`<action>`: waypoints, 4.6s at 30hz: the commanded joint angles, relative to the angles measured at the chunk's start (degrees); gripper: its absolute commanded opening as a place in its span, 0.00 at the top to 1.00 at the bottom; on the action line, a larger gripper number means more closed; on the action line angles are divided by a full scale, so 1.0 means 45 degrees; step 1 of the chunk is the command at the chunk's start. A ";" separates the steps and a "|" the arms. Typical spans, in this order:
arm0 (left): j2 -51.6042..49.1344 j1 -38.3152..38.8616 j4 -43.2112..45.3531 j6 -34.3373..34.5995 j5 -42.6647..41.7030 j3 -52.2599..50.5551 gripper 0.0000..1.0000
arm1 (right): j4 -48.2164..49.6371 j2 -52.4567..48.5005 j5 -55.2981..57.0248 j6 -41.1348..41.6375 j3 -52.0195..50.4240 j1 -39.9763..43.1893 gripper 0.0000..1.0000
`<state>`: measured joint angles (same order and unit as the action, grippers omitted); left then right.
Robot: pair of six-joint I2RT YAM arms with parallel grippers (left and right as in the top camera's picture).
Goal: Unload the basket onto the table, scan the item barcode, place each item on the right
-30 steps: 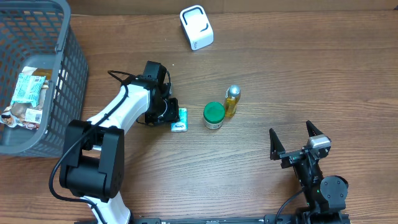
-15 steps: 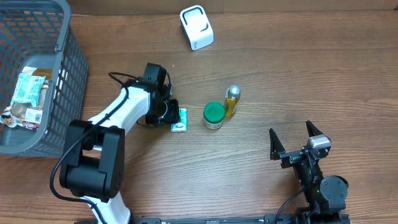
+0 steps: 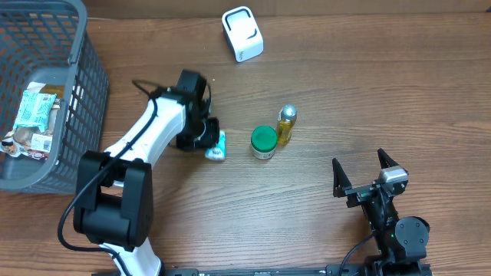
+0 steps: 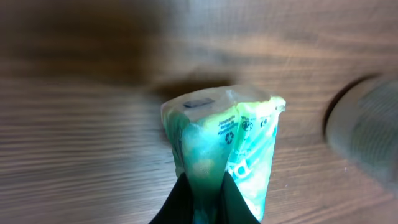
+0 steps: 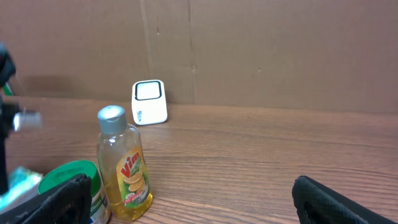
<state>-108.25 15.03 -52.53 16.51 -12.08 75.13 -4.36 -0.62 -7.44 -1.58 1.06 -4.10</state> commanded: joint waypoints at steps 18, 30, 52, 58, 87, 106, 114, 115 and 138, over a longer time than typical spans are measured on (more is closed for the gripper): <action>-0.2021 0.5906 -0.2618 0.2545 1.1895 0.1574 0.96 | 0.0039 0.0102 0.0058 -0.0083 -0.0136 0.0073 0.00; -0.3011 0.6343 -0.2696 0.3759 1.1856 0.1608 0.87 | 0.0034 0.0102 0.0058 -0.0083 -0.0136 0.0073 0.00; -0.0656 0.6271 -0.1821 0.2628 0.8514 0.1982 0.67 | 0.0039 0.0102 0.0058 -0.0083 -0.0136 0.0073 0.00; -0.0374 0.5537 -0.1855 0.2346 0.7223 0.2234 0.64 | 0.0034 0.0102 0.0058 -0.0083 -0.0136 0.0073 0.00; -0.0257 0.3259 0.0102 -0.0141 0.3662 -0.0107 0.45 | 0.0039 0.0102 0.0058 -0.0083 -0.0136 0.0073 0.00; -0.0253 0.3274 0.0500 0.2701 0.3376 0.0636 0.85 | 0.0034 0.0102 0.0058 -0.0087 -0.0136 0.0073 0.00; -0.0253 0.3580 0.0534 0.2788 0.3371 0.0636 0.81 | 0.0039 0.0102 0.0058 -0.0083 -0.0136 0.0073 0.00; -0.0253 0.3628 0.0534 0.2895 0.3366 0.0636 0.81 | 0.0034 0.0102 0.0058 -0.0083 -0.0136 0.0073 0.00; -0.0253 0.3774 0.0423 0.2948 0.2963 0.0845 0.46 | 0.0039 0.0102 0.0058 -0.0083 -0.0136 0.0073 0.00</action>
<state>-110.67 31.97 -50.15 29.91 3.18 76.97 -4.36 -0.62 -7.44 -1.72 1.06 -4.12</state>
